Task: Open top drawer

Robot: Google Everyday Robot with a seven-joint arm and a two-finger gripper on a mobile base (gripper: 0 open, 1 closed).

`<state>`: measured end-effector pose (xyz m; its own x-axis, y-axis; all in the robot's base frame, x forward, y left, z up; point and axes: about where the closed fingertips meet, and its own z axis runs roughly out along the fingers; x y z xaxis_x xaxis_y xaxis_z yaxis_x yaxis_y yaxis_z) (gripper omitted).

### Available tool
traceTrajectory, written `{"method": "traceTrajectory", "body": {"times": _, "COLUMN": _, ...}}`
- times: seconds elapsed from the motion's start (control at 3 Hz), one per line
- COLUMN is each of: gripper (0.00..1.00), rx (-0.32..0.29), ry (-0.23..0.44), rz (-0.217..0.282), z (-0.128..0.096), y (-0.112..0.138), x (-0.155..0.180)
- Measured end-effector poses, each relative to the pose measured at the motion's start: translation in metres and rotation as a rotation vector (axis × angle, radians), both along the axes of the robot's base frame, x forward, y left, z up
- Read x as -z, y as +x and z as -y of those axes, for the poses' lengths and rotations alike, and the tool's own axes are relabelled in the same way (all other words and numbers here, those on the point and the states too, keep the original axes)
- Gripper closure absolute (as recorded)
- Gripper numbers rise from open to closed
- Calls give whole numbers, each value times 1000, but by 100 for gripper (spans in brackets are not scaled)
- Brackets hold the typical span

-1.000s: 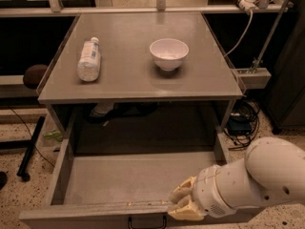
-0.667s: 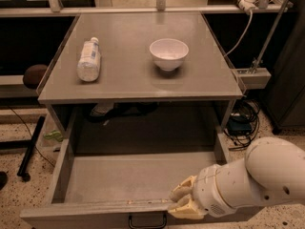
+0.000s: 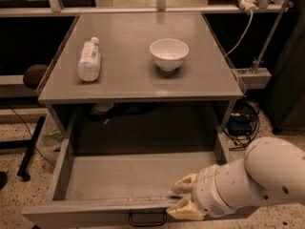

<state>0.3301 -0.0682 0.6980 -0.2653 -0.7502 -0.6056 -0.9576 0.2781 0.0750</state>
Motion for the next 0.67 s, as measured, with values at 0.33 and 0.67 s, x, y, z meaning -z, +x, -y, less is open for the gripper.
{"method": "traceTrajectory", "body": {"times": 0.33, "gripper": 0, "rx": 0, "ry": 0, "rz": 0, "z": 0, "y": 0, "x": 0}}
{"method": "traceTrajectory", "body": {"times": 0.67, "gripper": 0, "rx": 0, "ry": 0, "rz": 0, "z": 0, "y": 0, "x": 0}}
